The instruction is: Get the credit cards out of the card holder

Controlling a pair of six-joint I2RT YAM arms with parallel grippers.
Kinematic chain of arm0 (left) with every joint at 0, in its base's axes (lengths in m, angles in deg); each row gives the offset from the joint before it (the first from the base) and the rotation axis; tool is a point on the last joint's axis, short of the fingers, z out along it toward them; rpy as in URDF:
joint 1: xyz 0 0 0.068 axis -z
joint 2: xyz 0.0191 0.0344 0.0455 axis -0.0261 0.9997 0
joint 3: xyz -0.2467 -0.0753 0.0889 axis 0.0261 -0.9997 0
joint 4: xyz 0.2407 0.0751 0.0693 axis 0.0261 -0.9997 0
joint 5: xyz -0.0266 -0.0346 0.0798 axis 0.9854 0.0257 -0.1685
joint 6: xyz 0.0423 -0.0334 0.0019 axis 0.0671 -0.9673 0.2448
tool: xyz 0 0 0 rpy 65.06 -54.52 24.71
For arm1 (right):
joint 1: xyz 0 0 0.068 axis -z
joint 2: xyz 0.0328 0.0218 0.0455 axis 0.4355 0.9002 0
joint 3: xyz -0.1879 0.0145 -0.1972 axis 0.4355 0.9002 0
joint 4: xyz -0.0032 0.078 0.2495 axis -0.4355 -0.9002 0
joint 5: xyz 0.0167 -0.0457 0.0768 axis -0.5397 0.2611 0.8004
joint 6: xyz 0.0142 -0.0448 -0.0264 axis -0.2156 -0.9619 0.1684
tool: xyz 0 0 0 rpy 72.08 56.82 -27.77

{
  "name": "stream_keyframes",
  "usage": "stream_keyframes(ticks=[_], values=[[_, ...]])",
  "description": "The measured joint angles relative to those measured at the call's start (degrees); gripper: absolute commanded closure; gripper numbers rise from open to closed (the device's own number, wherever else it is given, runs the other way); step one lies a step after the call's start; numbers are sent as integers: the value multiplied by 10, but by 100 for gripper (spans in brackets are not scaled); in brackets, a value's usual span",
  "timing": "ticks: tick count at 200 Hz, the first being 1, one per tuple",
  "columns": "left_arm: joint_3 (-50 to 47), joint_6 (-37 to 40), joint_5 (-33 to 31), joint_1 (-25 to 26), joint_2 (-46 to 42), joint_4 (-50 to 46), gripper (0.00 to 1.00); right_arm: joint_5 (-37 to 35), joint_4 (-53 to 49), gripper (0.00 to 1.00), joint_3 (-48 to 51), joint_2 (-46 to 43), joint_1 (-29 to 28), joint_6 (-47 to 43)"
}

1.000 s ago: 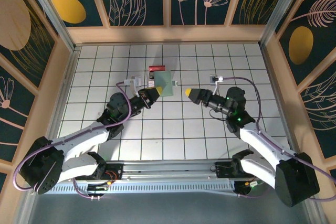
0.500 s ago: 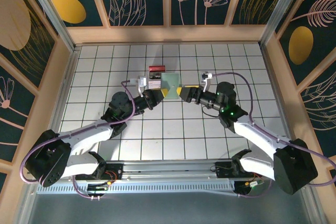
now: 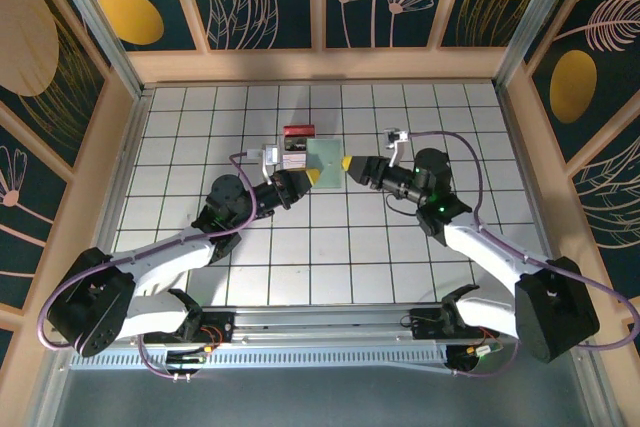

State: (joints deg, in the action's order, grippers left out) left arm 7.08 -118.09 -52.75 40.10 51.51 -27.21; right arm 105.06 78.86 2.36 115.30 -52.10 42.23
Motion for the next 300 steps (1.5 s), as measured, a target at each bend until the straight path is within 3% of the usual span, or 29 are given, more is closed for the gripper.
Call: stream_keyframes(ticks=[35,101,150,171,300], values=[[0,0,14,0,-20,9,100,2,10,54,10,0,33,24],[0,0,14,0,-23,16,100,26,27,55,19,-6,34,41],[0,-2,21,0,-18,23,100,67,53,41,28,-22,30,47],[0,-4,25,0,-16,28,100,77,57,40,30,-22,19,47],[0,-17,57,0,-15,60,100,103,73,51,49,-53,21,42]])
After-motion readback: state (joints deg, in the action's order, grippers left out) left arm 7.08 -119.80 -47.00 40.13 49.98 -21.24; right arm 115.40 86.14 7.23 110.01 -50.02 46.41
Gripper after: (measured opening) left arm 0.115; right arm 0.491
